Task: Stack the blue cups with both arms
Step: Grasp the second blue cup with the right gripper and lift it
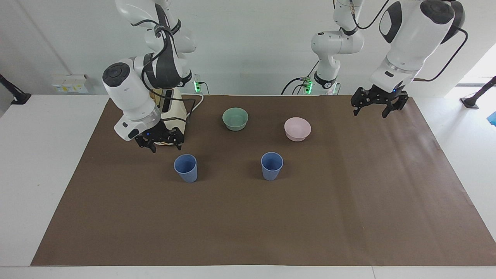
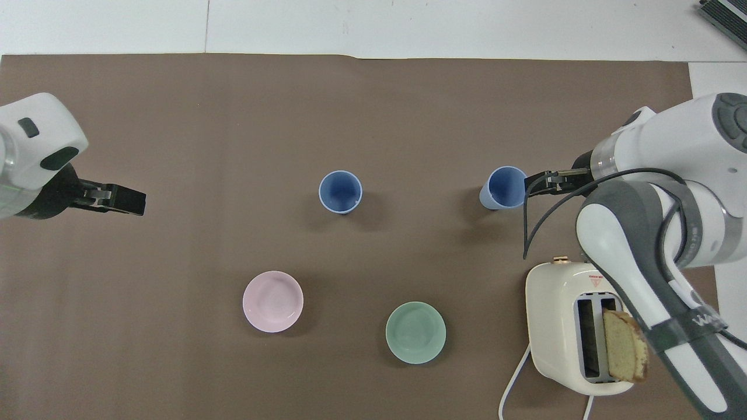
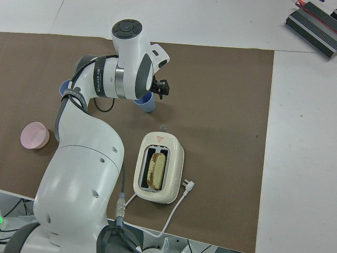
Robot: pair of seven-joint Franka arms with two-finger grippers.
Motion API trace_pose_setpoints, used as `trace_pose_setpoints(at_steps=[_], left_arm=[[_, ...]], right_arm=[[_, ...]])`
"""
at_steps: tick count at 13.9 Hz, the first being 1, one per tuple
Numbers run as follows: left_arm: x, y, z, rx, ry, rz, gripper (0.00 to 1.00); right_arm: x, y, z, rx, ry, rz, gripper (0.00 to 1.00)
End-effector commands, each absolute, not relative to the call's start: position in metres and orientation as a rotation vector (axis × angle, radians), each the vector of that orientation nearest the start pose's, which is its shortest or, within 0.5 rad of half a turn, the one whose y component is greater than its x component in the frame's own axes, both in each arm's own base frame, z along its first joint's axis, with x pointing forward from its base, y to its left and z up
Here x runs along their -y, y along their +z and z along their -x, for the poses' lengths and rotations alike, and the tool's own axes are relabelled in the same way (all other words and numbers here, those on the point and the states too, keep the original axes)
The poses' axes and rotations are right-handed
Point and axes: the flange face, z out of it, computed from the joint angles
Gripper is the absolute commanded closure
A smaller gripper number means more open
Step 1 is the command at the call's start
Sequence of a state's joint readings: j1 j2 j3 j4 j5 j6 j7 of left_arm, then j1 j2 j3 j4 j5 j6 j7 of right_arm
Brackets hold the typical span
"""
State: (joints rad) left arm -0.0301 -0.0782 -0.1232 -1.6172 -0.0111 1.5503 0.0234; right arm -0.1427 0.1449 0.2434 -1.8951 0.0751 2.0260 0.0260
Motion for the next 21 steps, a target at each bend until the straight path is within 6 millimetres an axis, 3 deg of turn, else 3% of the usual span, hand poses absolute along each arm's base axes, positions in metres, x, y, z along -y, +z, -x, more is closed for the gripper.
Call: trace_pose_setpoints(at_steps=[1,5,8,11,12,13,15,16,21], left_arm=[[0.085,0.649,-0.518,-0.293,-0.004,3.122,0.0],[0.072,0.656,-0.518,-0.217,-0.007,3.15,0.0],[0.072,0.672,-0.508,-0.217,-0.008,3.163,0.0],[0.048,0.673,-0.511,-0.15,-0.019,3.194,0.0],[0.049,0.674,-0.51,-0.159,-0.021,3.193,0.0],[0.051,0.678,-0.507,-0.164,-0.04,3.192,0.0],[0.05,0.679,-0.506,-0.169,-0.036,3.191,0.0],[0.051,0.678,-0.506,-0.169,-0.031,3.191,0.0],[0.05,0.68,-0.504,-0.159,-0.033,3.188,0.0]], right_arm=[[-0.059,0.405,-0.595,0.059,0.013,3.031,0.0],[-0.059,0.375,-0.61,0.06,-0.037,3.04,0.0],[-0.058,0.374,-0.612,0.058,-0.061,3.041,0.0],[-0.058,0.359,-0.613,0.062,-0.027,3.044,0.0],[-0.058,0.354,-0.614,0.064,-0.016,3.042,0.1],[-0.058,0.352,-0.614,0.063,-0.013,3.042,0.41],[-0.06,0.352,-0.615,0.067,-0.025,3.04,0.92],[-0.061,0.352,-0.616,0.069,-0.027,3.039,1.0],[-0.061,0.36,-0.625,0.075,-0.025,3.034,1.0]])
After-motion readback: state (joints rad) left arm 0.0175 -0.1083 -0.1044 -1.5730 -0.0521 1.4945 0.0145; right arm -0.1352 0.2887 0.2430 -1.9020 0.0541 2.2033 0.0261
